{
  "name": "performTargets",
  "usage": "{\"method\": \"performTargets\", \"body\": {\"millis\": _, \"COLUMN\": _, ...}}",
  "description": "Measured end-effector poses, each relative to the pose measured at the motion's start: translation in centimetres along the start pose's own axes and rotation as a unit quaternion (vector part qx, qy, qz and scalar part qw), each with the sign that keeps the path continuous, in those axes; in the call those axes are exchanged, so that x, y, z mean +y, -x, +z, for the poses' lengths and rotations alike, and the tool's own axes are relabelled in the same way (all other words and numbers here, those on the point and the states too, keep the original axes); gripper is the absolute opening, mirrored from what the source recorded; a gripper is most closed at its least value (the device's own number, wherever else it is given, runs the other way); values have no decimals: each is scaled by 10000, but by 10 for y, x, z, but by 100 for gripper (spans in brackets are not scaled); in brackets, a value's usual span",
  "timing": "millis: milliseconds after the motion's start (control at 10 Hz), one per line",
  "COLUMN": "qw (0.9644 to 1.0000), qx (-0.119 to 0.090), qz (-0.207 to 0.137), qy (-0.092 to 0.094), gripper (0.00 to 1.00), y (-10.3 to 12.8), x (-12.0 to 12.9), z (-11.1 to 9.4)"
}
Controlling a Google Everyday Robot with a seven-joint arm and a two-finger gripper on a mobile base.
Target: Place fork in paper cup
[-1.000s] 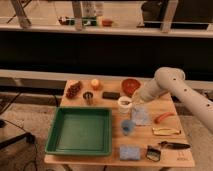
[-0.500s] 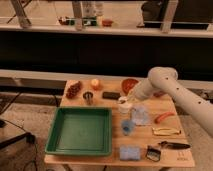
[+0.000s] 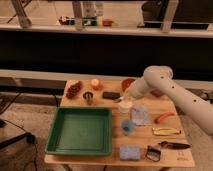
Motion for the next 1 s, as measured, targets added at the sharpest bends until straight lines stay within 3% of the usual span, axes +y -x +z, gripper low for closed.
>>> {"method": "performTargets", "body": {"millis": 600, "qw": 9999, "qx": -4, "qz": -70, "qy": 85, "gripper": 15, "y": 6, "x": -4, "z": 17}}
{"method": "performTargets", "body": {"millis": 1000, "qw": 9999, "qx": 86, "qz": -19, "qy": 51, "gripper": 15, "y": -3, "x": -13, "z": 22}}
